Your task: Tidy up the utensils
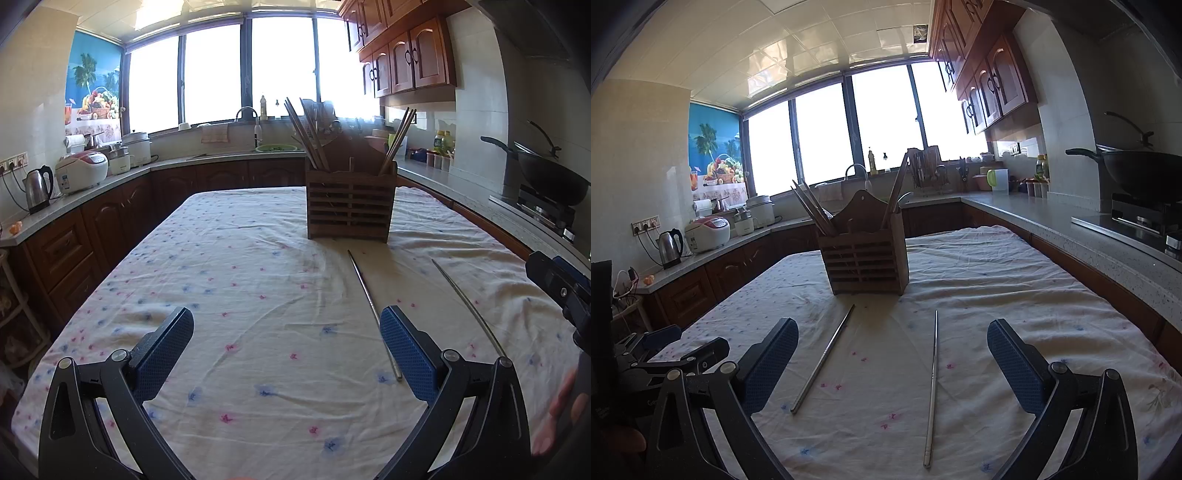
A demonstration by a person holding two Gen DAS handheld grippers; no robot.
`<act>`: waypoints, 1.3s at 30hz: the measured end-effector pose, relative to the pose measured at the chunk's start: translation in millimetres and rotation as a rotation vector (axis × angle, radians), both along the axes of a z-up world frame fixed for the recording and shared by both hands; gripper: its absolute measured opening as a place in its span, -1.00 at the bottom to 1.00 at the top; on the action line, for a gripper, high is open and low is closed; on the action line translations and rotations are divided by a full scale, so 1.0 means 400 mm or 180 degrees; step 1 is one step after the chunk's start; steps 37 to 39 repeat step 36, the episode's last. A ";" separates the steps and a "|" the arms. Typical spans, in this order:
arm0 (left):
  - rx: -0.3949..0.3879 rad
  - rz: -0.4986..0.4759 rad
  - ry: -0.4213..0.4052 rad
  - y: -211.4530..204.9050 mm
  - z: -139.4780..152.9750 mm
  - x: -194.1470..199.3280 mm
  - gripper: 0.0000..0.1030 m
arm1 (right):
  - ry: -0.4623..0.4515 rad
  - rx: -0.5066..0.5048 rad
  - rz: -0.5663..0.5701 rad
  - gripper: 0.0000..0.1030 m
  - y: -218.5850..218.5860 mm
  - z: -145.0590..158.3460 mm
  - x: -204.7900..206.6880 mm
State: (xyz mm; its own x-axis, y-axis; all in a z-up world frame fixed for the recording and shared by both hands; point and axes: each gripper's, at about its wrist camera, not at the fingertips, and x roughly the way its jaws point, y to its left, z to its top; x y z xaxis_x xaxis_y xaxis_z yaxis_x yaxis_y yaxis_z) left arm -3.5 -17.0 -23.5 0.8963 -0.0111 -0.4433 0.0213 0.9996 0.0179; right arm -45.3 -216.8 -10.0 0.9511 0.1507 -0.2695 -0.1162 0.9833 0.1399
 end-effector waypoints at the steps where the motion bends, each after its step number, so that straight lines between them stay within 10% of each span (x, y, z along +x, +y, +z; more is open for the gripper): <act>1: 0.0000 0.0000 0.0000 0.000 0.000 0.000 1.00 | 0.0002 -0.0001 -0.0001 1.00 0.002 0.000 -0.001; 39: -0.0094 -0.0112 0.0107 0.004 0.021 0.032 1.00 | 0.0155 0.0011 -0.0022 1.00 -0.003 0.012 0.034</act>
